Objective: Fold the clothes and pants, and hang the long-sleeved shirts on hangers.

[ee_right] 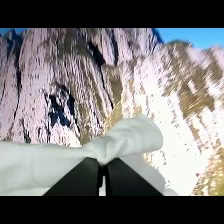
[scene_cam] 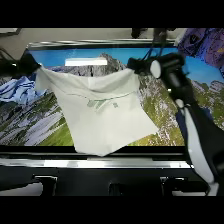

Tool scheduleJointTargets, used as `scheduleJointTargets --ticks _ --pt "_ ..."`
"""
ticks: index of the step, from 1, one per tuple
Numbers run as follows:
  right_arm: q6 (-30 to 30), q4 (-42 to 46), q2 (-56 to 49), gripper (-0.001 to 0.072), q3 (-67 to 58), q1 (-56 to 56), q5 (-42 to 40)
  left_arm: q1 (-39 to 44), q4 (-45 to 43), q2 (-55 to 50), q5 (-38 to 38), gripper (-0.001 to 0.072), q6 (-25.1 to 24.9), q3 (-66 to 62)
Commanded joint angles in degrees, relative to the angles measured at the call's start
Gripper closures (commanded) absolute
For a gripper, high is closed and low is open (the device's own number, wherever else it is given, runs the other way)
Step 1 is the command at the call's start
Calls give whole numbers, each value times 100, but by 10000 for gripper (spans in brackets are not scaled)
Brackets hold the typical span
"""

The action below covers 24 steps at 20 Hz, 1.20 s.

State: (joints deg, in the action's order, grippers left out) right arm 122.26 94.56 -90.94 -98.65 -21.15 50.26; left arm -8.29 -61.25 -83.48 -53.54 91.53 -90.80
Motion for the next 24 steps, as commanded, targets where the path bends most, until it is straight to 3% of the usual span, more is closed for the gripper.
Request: scheduleJointTargets --ticks 1,6,7,8,9,13,15,16,18,21,22,24 --pt "94 -1381 -1187 680 -7 0 -177 240 -48 -1285 195 689 76 26" --pt "-955 -2179 -1327 654 -9 50 24 326 -44 -1836 199 689 457 26" --pt "-1097 -2277 -1213 560 -9 122 168 323 -44 -1812 181 689 457 24" --pt "-1296 -2398 -1051 397 -9 278 413 308 -44 -1784 125 689 457 9" --pt "-1613 -2516 -841 335 -9 485 732 286 -44 -1757 17 689 457 -24" --pt "-3049 -2229 227 276 -2 1556 2371 133 -48 -1635 -487 689 457 -103" --pt "-3204 -1547 662 263 212 2181 2848 44 -48 -1598 -675 689 457 -107" --pt "-3292 -1504 835 214 487 2529 2959 17 -48 -1596 -761 689 457 -107" --pt "-3438 -1923 1119 214 1364 3276 3082 4 -50 -1596 -861 689 457 -105" --pt "-4085 -3289 1270 202 2898 4135 3040 22 -46 -1602 -861 689 459 -105" --pt "-4319 -3552 1268 159 3342 4258 2992 26 -46 -1604 -861 689 459 -105" --pt "-4522 -3668 1268 148 4033 4262 2632 28 -46 -1604 -857 689 457 -105"
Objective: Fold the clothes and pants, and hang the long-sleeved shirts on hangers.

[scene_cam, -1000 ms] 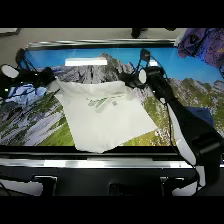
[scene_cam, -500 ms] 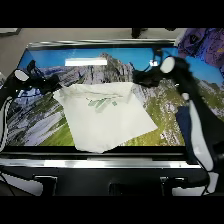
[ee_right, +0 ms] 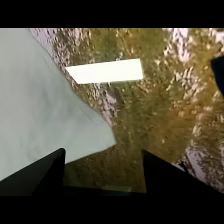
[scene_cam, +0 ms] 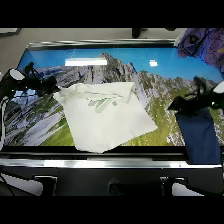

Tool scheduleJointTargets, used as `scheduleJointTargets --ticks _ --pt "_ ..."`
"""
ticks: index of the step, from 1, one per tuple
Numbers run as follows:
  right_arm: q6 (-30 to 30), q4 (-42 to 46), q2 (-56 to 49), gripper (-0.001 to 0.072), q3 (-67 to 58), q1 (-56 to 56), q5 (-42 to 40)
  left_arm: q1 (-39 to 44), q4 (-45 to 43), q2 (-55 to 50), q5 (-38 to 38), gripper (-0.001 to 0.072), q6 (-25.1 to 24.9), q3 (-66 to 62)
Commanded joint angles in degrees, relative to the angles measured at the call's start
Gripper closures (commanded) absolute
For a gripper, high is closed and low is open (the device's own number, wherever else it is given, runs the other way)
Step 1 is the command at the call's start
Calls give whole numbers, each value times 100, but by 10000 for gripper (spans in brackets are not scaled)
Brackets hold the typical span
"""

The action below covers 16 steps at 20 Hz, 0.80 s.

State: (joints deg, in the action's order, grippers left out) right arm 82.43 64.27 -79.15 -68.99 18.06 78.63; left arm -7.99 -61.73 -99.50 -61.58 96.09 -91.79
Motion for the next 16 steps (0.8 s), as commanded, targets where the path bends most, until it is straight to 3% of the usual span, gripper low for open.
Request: scheduleJointTargets --ticks 1,4,12,15,16 --pt "-649 -785 87 148 1344 339 -452 -2 0 -2 -55 689 0 -7" --pt "-1012 -1386 4 148 1939 341 -1054 -2 0 -4 -52 689 0 -7" --pt "-1609 -2240 -802 152 2020 339 -1191 -2 2 -15 -59 688 0 -7" --pt "-1687 -2444 -949 209 2020 339 -1158 -2 2 -15 -59 688 0 -7" --pt "-1690 -2446 -964 291 2020 339 -1126 -2 2 -15 -61 688 0 -7"
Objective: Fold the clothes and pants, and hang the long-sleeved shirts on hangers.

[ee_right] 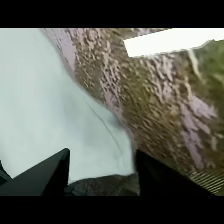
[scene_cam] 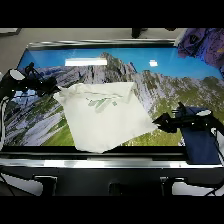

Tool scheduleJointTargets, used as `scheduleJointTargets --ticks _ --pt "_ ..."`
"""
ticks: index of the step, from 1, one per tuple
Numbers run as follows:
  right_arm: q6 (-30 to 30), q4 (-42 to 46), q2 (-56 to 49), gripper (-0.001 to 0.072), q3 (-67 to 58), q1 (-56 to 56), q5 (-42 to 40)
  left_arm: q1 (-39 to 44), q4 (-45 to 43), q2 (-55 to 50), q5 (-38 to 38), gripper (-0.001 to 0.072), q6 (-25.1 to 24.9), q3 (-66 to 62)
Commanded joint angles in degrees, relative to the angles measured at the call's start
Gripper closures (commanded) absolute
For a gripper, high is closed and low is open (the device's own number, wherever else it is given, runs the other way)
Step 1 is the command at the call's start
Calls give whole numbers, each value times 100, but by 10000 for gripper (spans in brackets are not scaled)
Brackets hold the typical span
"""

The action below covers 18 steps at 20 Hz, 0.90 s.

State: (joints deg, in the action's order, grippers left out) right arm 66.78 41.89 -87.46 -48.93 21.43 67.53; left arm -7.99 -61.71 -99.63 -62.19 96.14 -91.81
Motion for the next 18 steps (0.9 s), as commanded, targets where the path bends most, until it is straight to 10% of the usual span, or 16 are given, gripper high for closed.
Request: scheduleJointTargets --ticks 1,4,18 --pt "-129 -223 -136 391 13 2 48 -2 -2 -2 2 689 -4 -4" --pt "-302 -319 -136 680 11 4 435 -2 -2 -2 2 688 -4 -4" --pt "2559 964 -916 680 -4669 -326 -1377 59 -2 -4 -149 689 -4 2"
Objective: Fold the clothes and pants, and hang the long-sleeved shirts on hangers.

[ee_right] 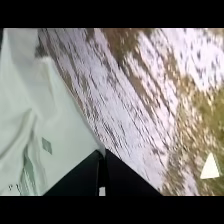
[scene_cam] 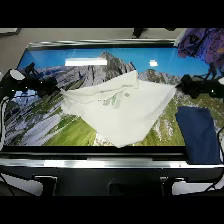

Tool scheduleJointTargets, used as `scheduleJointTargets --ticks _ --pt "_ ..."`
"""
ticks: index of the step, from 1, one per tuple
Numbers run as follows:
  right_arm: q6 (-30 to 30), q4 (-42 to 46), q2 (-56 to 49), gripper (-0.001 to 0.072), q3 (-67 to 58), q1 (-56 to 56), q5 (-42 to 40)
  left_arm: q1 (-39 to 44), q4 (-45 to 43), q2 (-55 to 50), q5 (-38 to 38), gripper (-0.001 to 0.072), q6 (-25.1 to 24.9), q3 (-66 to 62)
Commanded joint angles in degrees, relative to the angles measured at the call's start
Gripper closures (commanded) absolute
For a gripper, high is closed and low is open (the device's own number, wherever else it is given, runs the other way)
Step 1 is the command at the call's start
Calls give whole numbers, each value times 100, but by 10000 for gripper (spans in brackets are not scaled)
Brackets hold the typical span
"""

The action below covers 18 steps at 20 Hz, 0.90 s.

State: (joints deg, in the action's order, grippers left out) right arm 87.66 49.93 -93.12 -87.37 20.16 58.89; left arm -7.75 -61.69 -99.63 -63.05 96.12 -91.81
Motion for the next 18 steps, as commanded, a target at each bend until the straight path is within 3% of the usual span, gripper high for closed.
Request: scheduleJointTargets --ticks 1,2,4,5,6,11,12,13,16,17,18 --pt "468 162 -448 677 -848 -330 -568 68 -4 -4 -96 688 -2 2" --pt "468 186 -531 646 -848 -435 -551 87 -4 -4 -157 688 -2 2" --pt "444 179 -579 372 -850 -518 -350 105 -7 -4 -275 688 -2 2" --pt "310 181 -533 174 -850 -483 -87 103 -7 -2 -348 688 -2 0" --pt "48 192 -448 101 -850 -398 299 98 -9 -2 -411 689 -2 0" --pt "-785 780 48 124 -796 4 2605 103 -7 -2 -614 688 -2 0" --pt "-741 935 173 194 -553 26 2782 103 -7 -2 -662 688 -2 0" --pt "-728 807 334 238 -142 52 2739 103 -7 -2 -693 688 -2 0" --pt "-946 433 1104 216 1923 -94 2542 105 -4 -2 -713 688 -2 0" --pt "-968 308 1434 185 2686 -168 2271 105 -7 -2 -713 688 -2 0" --pt "-962 133 1814 92 3495 -264 1899 105 -4 -2 -710 688 -2 0"
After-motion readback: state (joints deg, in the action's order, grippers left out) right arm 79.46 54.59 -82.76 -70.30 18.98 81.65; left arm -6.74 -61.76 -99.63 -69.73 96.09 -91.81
